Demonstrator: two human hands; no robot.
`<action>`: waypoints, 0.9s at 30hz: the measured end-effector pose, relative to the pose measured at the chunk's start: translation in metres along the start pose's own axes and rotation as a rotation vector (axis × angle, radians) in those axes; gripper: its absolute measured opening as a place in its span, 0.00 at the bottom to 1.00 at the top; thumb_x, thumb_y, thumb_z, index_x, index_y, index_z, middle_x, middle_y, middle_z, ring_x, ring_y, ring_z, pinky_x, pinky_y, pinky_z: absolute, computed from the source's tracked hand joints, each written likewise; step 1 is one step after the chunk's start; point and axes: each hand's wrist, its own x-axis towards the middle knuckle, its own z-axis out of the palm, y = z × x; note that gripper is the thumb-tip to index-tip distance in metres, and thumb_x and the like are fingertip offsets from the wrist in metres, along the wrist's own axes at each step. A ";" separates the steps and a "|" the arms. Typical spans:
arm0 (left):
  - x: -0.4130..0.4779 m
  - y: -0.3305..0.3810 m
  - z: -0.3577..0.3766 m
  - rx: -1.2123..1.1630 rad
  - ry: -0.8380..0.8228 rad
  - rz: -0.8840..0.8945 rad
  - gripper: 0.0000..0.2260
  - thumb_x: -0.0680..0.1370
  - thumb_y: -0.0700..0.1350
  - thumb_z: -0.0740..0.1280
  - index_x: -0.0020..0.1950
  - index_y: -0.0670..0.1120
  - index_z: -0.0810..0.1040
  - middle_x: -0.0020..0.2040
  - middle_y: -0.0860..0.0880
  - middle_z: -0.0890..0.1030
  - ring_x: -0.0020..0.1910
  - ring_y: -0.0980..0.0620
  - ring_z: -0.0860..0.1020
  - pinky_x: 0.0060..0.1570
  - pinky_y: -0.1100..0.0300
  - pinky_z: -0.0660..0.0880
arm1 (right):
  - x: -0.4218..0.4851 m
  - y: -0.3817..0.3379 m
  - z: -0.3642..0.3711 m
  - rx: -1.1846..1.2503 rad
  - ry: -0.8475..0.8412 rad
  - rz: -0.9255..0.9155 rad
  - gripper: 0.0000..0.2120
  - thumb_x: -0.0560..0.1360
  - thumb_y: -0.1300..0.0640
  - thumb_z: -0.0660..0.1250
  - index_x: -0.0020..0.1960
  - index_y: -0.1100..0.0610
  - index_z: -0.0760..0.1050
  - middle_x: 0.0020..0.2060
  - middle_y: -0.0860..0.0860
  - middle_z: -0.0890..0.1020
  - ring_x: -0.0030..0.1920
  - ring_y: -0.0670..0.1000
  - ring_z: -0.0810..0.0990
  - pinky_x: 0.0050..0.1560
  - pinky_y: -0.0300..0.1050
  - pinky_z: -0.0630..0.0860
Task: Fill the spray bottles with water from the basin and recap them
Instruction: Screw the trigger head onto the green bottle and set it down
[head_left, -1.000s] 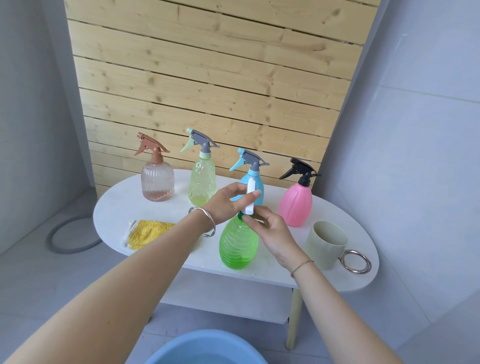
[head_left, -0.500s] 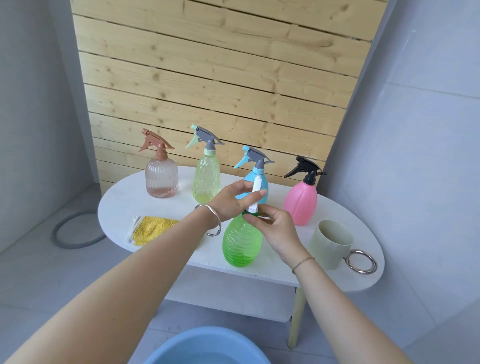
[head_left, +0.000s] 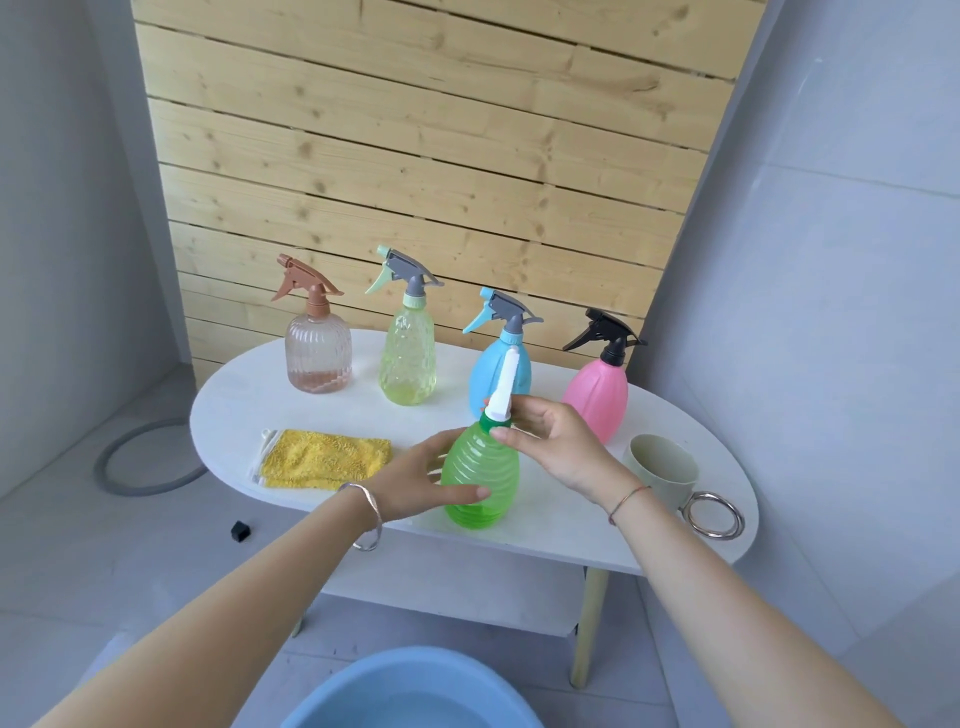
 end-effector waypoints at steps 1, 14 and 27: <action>0.001 -0.001 0.001 0.032 0.024 0.024 0.37 0.59 0.59 0.77 0.67 0.56 0.69 0.60 0.56 0.79 0.61 0.59 0.77 0.63 0.61 0.73 | 0.000 0.000 0.001 -0.008 0.020 -0.014 0.15 0.73 0.61 0.71 0.55 0.46 0.77 0.55 0.45 0.82 0.60 0.44 0.79 0.68 0.50 0.70; 0.005 -0.007 0.021 0.077 0.263 0.111 0.29 0.65 0.49 0.79 0.62 0.52 0.71 0.58 0.54 0.77 0.58 0.52 0.76 0.51 0.61 0.77 | 0.000 0.007 0.017 -0.055 0.223 -0.027 0.13 0.71 0.57 0.74 0.55 0.53 0.79 0.52 0.47 0.84 0.56 0.46 0.80 0.62 0.51 0.75; -0.003 0.020 0.035 -0.118 0.224 -0.160 0.20 0.84 0.51 0.50 0.73 0.45 0.65 0.64 0.48 0.76 0.70 0.48 0.68 0.71 0.53 0.60 | -0.031 0.035 0.006 -0.079 0.342 0.255 0.33 0.66 0.51 0.77 0.66 0.51 0.67 0.61 0.47 0.75 0.62 0.47 0.73 0.63 0.42 0.69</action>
